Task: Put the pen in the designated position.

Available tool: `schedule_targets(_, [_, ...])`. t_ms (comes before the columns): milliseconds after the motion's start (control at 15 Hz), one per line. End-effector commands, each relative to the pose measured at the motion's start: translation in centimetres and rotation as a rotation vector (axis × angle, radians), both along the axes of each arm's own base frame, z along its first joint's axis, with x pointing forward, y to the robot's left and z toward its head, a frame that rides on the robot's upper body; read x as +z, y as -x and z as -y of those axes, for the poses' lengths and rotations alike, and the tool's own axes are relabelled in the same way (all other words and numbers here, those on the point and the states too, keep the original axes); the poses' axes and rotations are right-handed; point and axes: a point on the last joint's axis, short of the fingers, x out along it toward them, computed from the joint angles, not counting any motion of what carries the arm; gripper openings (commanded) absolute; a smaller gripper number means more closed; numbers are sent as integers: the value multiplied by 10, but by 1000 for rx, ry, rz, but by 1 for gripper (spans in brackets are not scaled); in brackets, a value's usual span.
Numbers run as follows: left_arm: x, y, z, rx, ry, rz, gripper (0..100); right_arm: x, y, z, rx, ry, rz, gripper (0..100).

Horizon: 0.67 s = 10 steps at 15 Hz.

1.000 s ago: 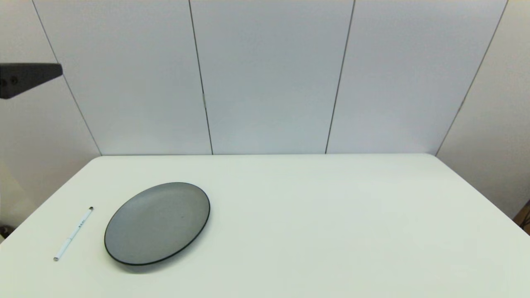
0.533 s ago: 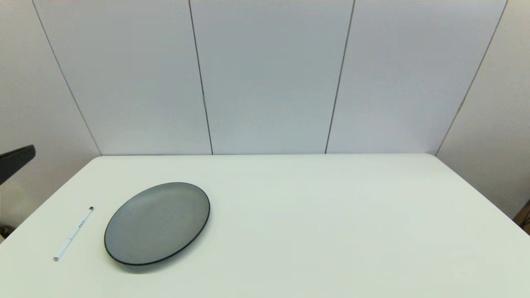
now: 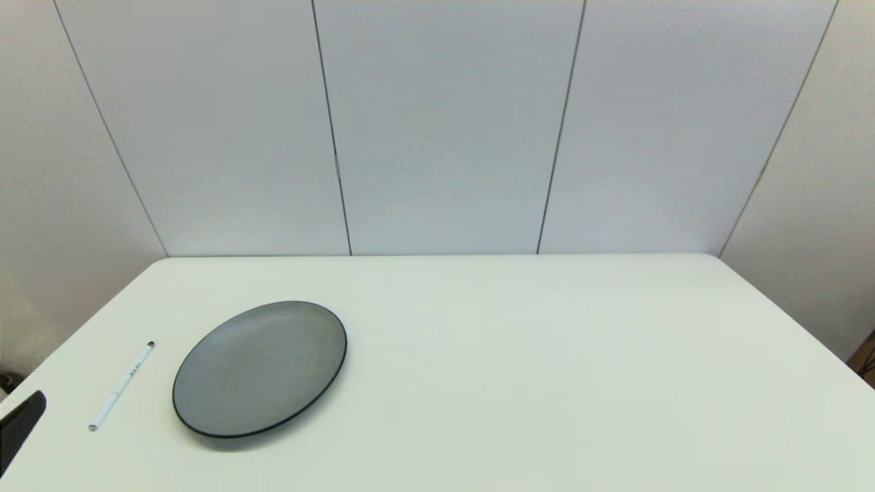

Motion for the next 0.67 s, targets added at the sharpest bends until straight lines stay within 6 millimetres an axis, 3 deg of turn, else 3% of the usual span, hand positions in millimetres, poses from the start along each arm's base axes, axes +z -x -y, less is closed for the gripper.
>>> schedule_targets(67, [-49,19,0,30,-9,44,100,0,0,0,0,0,1,100])
schedule_targets(333, [-80,27,0,21,-16,45,100,0,0,0,0,0,1,100])
schedule_targets(667, [-98,40,0,1,-15,50,100,0,0,0,0,0,-1,100])
